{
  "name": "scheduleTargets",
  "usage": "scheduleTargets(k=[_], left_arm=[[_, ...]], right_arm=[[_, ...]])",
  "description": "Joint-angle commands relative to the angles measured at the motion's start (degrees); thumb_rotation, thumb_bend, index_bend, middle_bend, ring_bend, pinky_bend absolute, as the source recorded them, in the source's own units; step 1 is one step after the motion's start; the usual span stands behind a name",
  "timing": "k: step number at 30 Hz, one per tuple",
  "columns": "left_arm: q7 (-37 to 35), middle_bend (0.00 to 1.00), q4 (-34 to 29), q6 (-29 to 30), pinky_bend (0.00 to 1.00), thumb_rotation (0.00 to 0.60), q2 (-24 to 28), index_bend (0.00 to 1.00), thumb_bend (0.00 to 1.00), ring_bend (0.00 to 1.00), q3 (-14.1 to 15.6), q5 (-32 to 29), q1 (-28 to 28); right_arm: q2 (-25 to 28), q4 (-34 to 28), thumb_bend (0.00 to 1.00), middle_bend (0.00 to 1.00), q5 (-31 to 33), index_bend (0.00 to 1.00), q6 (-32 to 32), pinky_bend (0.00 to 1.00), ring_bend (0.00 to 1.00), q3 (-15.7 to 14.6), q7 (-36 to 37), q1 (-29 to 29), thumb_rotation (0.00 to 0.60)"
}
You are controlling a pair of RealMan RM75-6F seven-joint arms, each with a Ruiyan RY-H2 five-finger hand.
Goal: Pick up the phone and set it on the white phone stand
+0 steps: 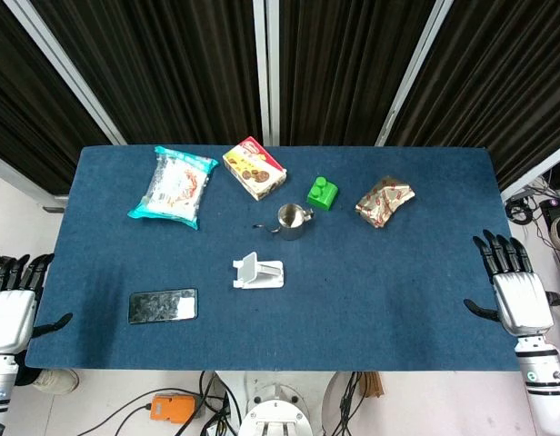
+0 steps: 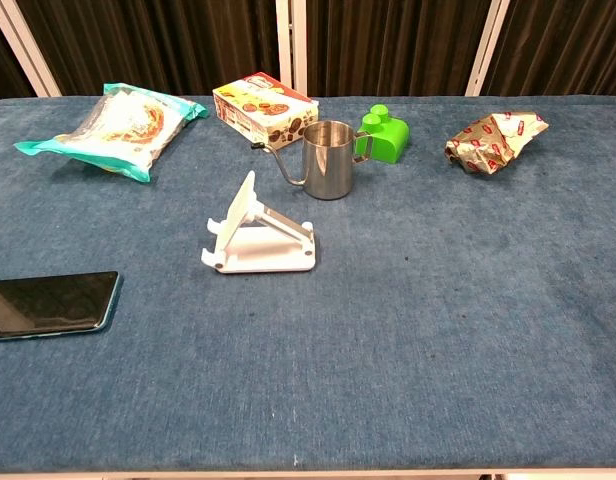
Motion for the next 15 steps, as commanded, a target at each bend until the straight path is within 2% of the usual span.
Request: scheduleTargets(k=[1,8,15], left_arm=[[0.3,0.1,0.0,-0.1,0.0,0.6,-0.2,0.06,0.04,0.0,-0.2,-0.1,-0.1],[3.7,0.1,-2.9,-2.2,0.0,0.6,-0.8,0.06,0.07,0.01,-0.6,2.2,-2.8],[8.3,0.13,-6.6,-12.0,0.0,0.6,-3.4,0.14,0.14,0.03,0.1,3.2,-8.9]], right_arm=[[0.3,-0.4,0.18,0.0,0.2,0.0,0.1,0.0,0.0,0.3,-0.2,0.1,0.6],[2.5,-1.8,0.18,0.0,0.7,0.0,1.5,0.0,0.0,1.1,0.7,-0.3,0.6],[4.5,-2.8,0.18,0.0,1.2,0.0,3.0,0.0,0.0,1.8,1.3,-1.0,0.6]])
